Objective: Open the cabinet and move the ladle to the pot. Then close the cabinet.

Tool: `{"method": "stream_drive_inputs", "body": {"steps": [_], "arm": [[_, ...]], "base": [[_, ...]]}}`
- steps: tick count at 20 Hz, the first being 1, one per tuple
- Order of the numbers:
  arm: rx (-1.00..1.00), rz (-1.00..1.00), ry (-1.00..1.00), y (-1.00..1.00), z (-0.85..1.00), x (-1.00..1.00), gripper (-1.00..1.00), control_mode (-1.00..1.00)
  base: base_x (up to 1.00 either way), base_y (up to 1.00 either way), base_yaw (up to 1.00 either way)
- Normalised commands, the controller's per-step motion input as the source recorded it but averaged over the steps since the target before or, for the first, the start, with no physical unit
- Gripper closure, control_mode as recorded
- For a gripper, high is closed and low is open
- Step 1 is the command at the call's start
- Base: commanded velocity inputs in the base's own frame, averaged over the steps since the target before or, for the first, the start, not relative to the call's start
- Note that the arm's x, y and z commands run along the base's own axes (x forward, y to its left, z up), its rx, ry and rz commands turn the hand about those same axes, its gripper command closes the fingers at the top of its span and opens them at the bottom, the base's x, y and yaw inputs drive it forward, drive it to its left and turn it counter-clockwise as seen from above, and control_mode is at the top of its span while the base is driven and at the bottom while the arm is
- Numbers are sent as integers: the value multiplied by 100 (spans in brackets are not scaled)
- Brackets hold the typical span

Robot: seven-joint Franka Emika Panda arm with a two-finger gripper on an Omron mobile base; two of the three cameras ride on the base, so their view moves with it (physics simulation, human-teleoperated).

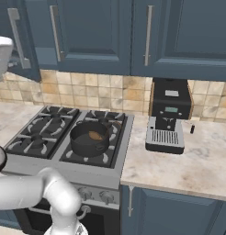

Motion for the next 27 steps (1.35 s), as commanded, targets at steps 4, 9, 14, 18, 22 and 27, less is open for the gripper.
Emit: {"method": "stream_drive_inputs", "body": {"steps": [4, 9, 14, 18, 22, 27], "arm": [[8, 54, 0, -34, 0, 89, -100, -100], [6, 53, 0, -28, 0, 99, -100, -100], [5, 55, 0, -20, 0, 82, -100, -100], [2, 54, 0, -11, 0, 69, -100, -100], [0, 51, 0, -5, 0, 58, -100, -100], [-1, 26, -1, 0, 0, -2, -100, -100]], "base": [[0, 0, 0], [0, 0, 0], [0, 0, 0], [0, 0, 0], [0, 0, 0], [0, 0, 0]]}}
